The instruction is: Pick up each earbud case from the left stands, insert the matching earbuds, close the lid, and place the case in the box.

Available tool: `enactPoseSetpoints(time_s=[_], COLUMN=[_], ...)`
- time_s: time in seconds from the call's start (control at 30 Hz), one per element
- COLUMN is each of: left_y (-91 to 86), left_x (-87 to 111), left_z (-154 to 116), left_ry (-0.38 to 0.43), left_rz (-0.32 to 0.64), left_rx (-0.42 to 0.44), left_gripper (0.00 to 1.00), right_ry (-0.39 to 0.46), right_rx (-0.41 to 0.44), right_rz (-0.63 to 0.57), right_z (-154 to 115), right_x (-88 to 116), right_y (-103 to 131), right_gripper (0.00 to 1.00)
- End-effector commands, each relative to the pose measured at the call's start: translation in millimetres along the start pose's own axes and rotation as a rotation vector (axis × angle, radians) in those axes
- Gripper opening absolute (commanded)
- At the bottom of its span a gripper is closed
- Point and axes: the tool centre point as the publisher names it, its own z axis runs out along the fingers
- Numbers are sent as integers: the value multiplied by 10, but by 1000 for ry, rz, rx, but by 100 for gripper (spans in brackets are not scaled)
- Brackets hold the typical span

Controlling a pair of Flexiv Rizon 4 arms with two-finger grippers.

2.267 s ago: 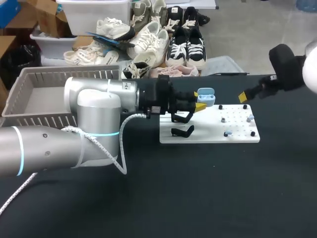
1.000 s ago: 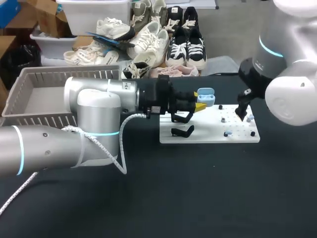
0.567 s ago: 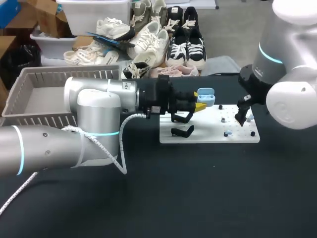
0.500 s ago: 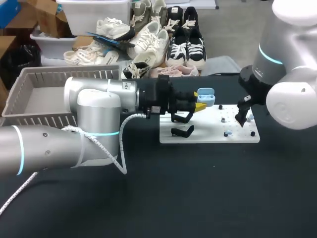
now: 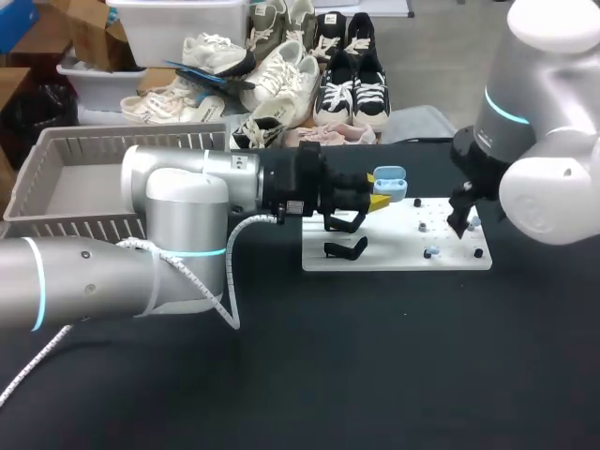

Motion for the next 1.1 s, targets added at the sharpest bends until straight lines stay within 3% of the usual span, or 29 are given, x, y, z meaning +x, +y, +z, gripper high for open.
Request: enactPoseSetpoints(time_s=[0.03,0.2,0.3,0.43,1.1], left_y=[-1,-1,-1,-1,-1], left_x=[5,5,5,5,5], left_z=[-3,-3,-3,-3,-3], left_ry=[-3,-3,-3,-3,-3], left_rz=[1,1,1,1,1], left_rx=[-1,-1,-1,-1,-1], left_gripper=[0,0,0,0,0], right_ry=[-3,-2,-2,-5,-4], right_rx=[-1,0,0,-1,-10], right_rz=[6,14,22,31,49], right_z=[14,5,21,27,58], right_x=[-4,-16,0,9,-34], right_y=[-6,8,-14,-26,-22], right_gripper=[72,63,63,49,42])
